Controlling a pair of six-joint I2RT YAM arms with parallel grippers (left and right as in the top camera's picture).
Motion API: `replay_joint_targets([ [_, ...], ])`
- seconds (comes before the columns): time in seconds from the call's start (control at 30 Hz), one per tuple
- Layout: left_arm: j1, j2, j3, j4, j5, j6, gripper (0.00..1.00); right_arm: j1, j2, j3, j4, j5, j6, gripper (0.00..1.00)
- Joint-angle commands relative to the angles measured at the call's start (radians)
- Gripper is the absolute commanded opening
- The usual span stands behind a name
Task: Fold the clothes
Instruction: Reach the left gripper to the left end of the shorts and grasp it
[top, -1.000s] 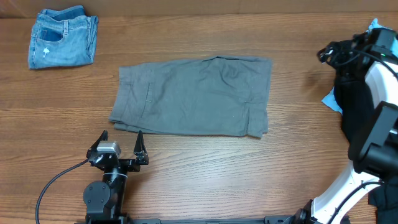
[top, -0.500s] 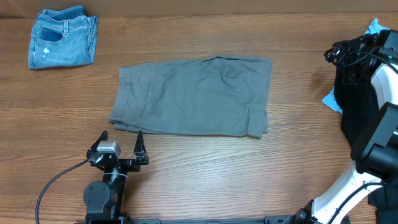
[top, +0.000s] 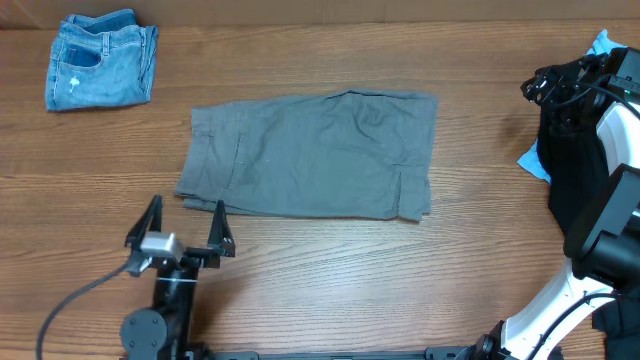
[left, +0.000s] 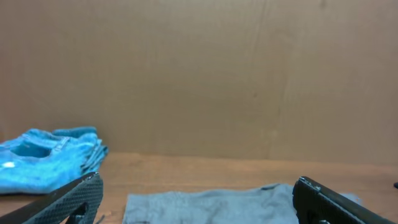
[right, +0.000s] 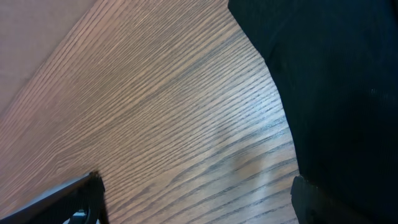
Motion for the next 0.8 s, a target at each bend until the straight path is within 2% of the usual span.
replay_joint_targets([
  [0.0,0.007,0.151,0.181,-0.038,-0.079,0.082,1.0,0.001,0.001,0.023,0.007,0.002,0.001,1.0],
  [0.1,0.05,0.37,0.394,-0.171,-0.072,0.121,1.0,0.001,0.001,0.023,0.007,0.002,0.001,1.0],
  [0.17,0.087,0.544,0.562,-0.306,-0.011,0.168,1.0,0.001,0.001,0.023,0.007,0.002,0.001,1.0],
  [0.4,0.229,1.17,1.128,-0.75,0.401,0.175,1.0,0.001,0.001,0.023,0.007,0.002,0.001,1.0],
  [0.47,0.269,1.33,1.266,-0.832,0.557,0.233,1.0,0.001,0.001,0.023,0.006,0.002,0.001,1.0],
  [0.57,0.319,1.501,1.397,-0.888,0.805,0.338,1.0,0.001,0.001,0.023,0.007,0.002,0.001,1.0],
  [0.63,0.344,1.601,1.456,-0.891,0.933,0.342,1.0,0.001,0.001,0.023,0.007,0.002,0.001,1.0],
  [0.7,0.354,1.682,1.477,-0.857,1.014,0.33,1.0,0.001,0.001,0.023,0.007,0.002,0.001,1.0],
  [0.77,0.355,1.746,1.477,-0.84,1.011,0.322,1.0,0.001,0.001,0.023,0.007,0.002,0.001,1.0],
])
